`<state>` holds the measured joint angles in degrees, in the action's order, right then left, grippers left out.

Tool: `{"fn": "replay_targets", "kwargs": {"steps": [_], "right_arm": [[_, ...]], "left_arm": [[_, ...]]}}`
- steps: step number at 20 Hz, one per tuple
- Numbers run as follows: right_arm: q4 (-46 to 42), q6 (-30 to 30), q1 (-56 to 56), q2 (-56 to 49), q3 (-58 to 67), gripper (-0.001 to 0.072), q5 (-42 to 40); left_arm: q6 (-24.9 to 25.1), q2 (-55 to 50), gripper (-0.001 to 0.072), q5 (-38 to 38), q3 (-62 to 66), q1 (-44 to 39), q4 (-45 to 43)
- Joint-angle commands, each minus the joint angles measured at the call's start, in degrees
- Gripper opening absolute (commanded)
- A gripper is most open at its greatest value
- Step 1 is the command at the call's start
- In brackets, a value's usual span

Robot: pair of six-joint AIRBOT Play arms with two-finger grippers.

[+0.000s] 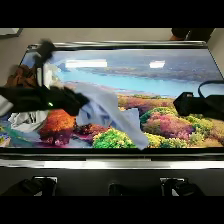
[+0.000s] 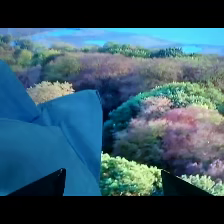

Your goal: Fold the shirts.

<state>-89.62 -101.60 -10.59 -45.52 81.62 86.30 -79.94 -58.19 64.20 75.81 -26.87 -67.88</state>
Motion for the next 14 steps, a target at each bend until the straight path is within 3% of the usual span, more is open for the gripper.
{"fn": "replay_targets", "kwargs": {"steps": [1,3,5,6,8,9,11,14], "right_arm": [[-0.02,-1.60,-0.02,-0.02,-4.39,0.0695,5.73],[0.28,-1.62,-0.02,-0.94,-11.43,0.0695,2.27],[1.86,-2.40,-0.02,-2.54,-19.56,0.0695,-2.99],[3.37,-2.80,-0.02,-3.67,-23.15,0.0695,-5.81],[7.04,-2.80,-0.02,-6.56,-27.04,0.0695,-10.88],[8.11,-2.80,-0.02,-8.17,-27.47,0.0696,-12.90],[9.70,-2.80,-0.02,-11.37,-27.47,0.0696,-18.82],[10.82,-4.50,0.00,-14.95,-27.47,0.0697,-28.89]], "left_arm": [[0.11,-0.26,0.0036,-2.43,-19.10,0.66,-1.55],[0.07,-1.03,0.0036,-7.76,-29.62,1.20,-1.29],[0.09,-1.88,0.0053,-8.26,-33.81,1.79,-1.64],[0.28,-1.79,0.0175,-6.64,-33.40,2.62,-2.47],[0.28,-1.38,0.0532,-1.53,-29.75,5.75,-5.88],[0.28,-1.07,0.0621,1.90,-26.82,8.00,-8.35],[1.18,-0.44,0.0621,6.60,-21.00,13.18,-11.96],[-0.57,-0.48,0.0620,6.32,-14.53,21.97,-10.82]]}}
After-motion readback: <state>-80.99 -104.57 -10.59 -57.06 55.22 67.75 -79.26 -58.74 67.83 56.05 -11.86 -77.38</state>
